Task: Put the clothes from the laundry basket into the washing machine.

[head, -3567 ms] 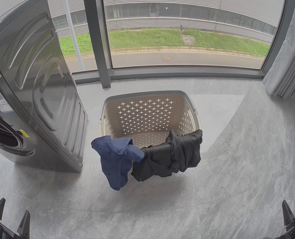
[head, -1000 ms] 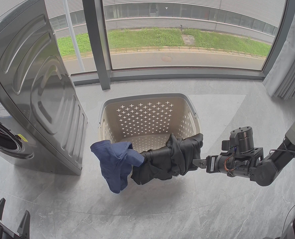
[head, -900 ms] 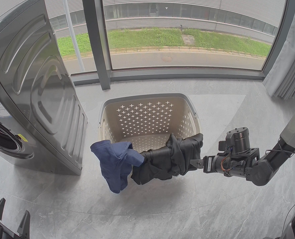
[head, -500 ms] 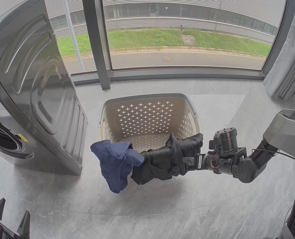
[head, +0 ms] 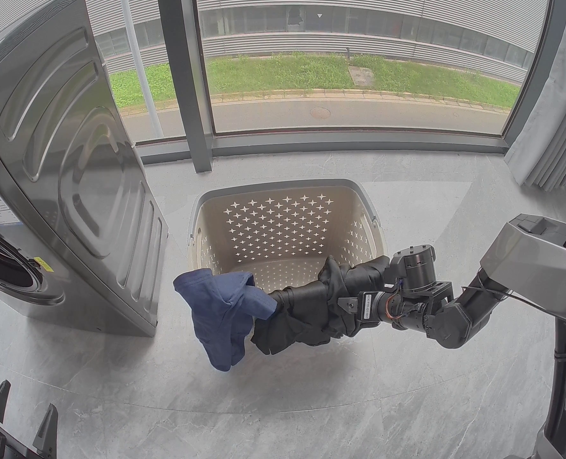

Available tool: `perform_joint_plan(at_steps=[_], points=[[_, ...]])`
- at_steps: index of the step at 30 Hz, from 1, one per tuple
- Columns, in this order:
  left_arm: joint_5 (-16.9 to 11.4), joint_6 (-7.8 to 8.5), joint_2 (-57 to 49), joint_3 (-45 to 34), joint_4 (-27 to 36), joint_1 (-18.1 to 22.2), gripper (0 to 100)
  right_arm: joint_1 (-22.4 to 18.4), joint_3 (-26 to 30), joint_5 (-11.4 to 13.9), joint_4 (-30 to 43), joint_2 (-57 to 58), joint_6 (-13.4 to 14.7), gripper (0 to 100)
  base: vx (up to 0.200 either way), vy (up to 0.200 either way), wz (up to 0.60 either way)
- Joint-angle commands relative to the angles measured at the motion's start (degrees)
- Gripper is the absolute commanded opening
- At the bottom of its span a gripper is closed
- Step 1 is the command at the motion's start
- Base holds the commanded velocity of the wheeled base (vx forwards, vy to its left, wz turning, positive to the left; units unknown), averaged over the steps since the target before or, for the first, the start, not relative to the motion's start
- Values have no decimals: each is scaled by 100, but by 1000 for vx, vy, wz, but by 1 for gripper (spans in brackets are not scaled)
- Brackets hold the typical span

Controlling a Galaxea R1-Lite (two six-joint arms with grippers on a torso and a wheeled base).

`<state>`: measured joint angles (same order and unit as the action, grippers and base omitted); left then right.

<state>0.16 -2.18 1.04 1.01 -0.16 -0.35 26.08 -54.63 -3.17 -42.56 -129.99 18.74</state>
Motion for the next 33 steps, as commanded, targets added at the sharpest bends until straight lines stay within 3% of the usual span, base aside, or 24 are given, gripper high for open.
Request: perform_joint_plan(at_steps=[1,7,14,25,33], points=[[2,-2,-104,-101,-2,0,100,12,-66,1,-16,-88,16,0,0,0,0],[2,-2,-104,-101,-2,0,100,38,-48,1,-218,-88,16,0,0,0,0],[2,-2,-104,-101,-2,0,100,117,31,1,-227,26,209,0,0,0,0],[2,-2,-104,-101,-2,0,100,249,646,-17,-130,1292,201,0,0,0,0],[2,-2,-104,-101,-2,0,100,152,804,-8,-77,1301,209,0,0,0,0]])
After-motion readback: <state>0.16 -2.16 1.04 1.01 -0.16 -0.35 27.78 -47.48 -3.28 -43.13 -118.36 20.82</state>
